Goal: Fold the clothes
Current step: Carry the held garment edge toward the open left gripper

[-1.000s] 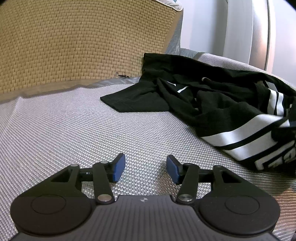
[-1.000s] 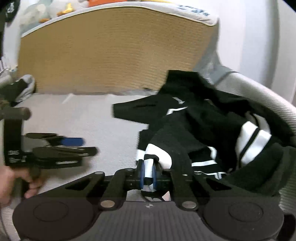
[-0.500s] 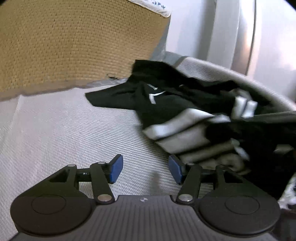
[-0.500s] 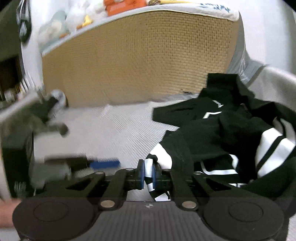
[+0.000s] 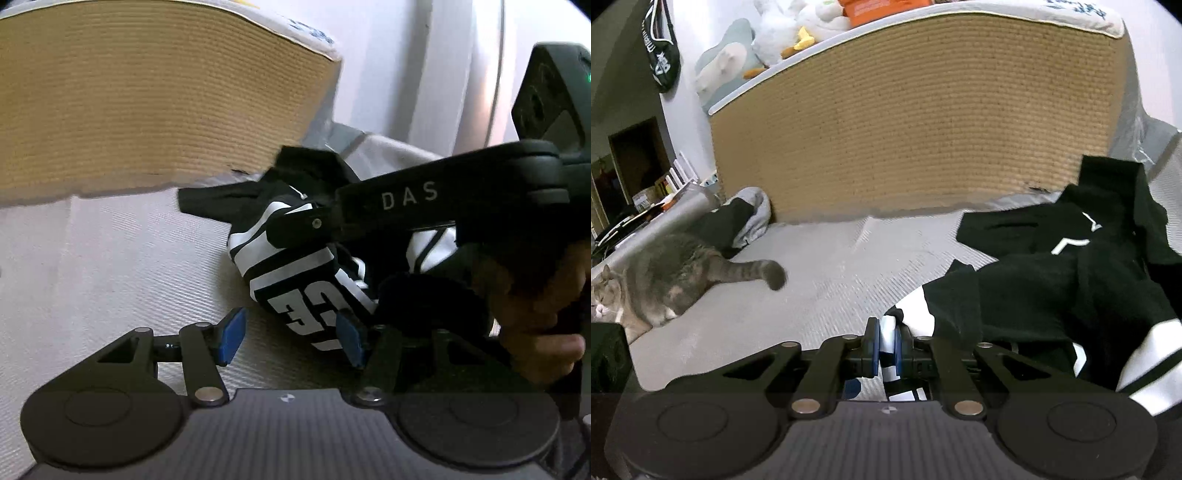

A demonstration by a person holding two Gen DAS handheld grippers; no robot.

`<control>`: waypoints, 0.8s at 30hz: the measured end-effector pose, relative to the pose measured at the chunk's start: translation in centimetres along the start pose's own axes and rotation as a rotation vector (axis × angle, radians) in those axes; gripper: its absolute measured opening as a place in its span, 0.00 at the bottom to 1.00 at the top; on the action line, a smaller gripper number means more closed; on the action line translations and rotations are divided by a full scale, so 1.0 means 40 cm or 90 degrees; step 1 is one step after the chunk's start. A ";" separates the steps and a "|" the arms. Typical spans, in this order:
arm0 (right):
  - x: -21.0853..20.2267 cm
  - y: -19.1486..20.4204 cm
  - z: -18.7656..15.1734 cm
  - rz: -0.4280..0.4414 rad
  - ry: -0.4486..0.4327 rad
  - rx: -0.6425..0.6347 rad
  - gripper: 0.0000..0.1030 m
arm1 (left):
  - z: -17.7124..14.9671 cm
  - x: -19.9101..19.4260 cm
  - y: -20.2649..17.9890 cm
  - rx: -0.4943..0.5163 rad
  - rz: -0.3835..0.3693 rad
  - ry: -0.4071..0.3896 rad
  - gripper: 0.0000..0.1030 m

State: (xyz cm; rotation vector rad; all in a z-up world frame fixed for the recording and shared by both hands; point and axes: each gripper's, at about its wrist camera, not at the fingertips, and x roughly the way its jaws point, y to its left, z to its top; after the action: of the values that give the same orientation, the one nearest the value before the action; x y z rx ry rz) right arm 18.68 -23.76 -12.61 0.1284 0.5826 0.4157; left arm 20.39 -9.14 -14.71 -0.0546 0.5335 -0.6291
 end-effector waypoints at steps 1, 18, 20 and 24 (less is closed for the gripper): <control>0.005 0.009 0.005 0.005 -0.003 0.000 0.09 | 0.001 -0.011 0.008 -0.007 0.005 -0.005 0.56; 0.103 0.129 0.013 0.078 0.008 0.011 0.09 | 0.007 -0.129 0.035 0.035 0.031 0.032 0.56; 0.105 0.136 0.008 0.084 0.012 0.010 0.09 | 0.000 -0.117 0.029 0.040 0.036 0.052 0.56; 0.098 0.118 -0.017 0.089 0.039 -0.007 0.18 | -0.018 -0.096 0.022 0.029 0.043 0.079 0.55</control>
State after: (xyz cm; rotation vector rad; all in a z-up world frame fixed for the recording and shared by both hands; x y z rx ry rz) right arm 19.61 -17.84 -14.07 0.1470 0.6330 0.5601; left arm 17.89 -6.14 -13.75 0.0462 0.6380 -0.5810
